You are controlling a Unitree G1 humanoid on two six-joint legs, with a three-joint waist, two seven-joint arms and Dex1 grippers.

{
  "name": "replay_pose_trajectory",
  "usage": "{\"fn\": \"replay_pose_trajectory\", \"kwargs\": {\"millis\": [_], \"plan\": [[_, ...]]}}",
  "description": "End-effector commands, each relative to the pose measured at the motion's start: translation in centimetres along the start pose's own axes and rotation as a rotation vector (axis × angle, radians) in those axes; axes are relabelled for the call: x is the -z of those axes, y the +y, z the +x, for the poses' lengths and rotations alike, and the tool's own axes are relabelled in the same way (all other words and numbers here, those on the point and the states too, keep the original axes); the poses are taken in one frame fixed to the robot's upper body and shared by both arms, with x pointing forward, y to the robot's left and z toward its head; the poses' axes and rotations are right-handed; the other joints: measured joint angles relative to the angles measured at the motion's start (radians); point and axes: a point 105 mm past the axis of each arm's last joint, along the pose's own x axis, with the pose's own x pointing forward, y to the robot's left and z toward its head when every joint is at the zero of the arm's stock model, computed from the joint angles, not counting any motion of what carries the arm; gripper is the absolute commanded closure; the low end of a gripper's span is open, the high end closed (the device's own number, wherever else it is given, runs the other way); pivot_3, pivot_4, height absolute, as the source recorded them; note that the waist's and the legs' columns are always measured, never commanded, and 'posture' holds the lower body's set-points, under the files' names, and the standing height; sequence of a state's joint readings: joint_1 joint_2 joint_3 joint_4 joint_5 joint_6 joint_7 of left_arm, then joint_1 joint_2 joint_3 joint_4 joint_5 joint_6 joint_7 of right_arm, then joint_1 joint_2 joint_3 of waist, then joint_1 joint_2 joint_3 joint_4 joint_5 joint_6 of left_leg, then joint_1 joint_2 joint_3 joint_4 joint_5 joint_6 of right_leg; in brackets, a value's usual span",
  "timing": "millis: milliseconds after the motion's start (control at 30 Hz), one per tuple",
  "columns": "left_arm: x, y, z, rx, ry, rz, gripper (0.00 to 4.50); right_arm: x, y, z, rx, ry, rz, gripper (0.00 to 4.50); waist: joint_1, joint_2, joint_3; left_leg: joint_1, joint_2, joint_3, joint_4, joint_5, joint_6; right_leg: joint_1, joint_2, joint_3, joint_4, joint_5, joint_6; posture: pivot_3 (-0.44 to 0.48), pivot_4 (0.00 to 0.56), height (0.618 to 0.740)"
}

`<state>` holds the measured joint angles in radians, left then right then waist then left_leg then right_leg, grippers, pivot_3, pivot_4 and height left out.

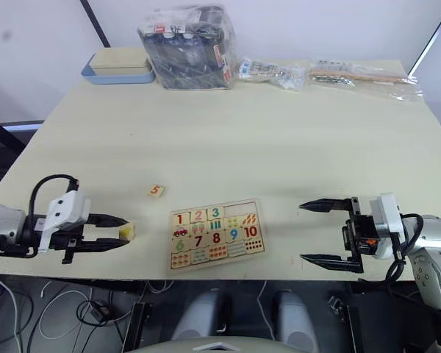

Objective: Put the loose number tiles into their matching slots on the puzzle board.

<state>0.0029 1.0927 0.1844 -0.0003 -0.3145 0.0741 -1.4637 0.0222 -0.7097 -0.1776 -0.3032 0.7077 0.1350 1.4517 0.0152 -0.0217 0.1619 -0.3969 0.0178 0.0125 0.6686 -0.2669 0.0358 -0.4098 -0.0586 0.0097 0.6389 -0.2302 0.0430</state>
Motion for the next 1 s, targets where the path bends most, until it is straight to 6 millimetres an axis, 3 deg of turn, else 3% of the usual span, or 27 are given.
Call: {"fn": "replay_pose_trajectory", "kwargs": {"millis": [33, 933, 967, 1000], "plan": [[0.1, 0.2, 0.5, 0.054, 0.02, 0.082, 3.03, -1.0, 0.6, 0.1, -0.014, -0.007, -0.029, 0.0, -0.001, 0.0, 0.0, 0.0, 0.0, 0.001, 0.0, 0.0, 0.0, 0.0, 0.001, 0.0, 0.0, 0.0, 0.0, 0.0, 0.15, 0.74], [2.6, 1.3, 2.3, 0.158, 0.03, 0.237, 3.03, -0.5, 1.2, 0.0, -0.005, 0.001, -0.023, 0.0, -0.001, -0.001, -0.001, 0.003, 0.003, 0.006, 0.002, 0.0, 0.001, 0.0, 0.006, 0.003, 0.003, 0.002, 0.004, 0.0, 0.15, 0.74], [2.6, 1.3, 2.3, 0.157, 0.026, 0.237, 2.24, -0.5, 1.2, 0.0, -0.006, 0.001, -0.023, 0.0, 0.0, -0.001, -0.001, 0.004, 0.003, 0.006, 0.002, 0.0, 0.001, 0.001, 0.006, 0.004, 0.003, 0.002, 0.004, 0.0, 0.15, 0.74], [2.6, 1.2, 2.3, 0.154, 0.018, 0.233, 2.0, -0.5, 1.1, 0.0, -0.007, 0.002, -0.021, 0.0, -0.001, -0.001, -0.001, 0.004, 0.003, 0.006, 0.002, 0.0, 0.001, 0.001, 0.006, 0.004, 0.004, 0.002, 0.004, 0.0, 0.15, 0.74]]}}
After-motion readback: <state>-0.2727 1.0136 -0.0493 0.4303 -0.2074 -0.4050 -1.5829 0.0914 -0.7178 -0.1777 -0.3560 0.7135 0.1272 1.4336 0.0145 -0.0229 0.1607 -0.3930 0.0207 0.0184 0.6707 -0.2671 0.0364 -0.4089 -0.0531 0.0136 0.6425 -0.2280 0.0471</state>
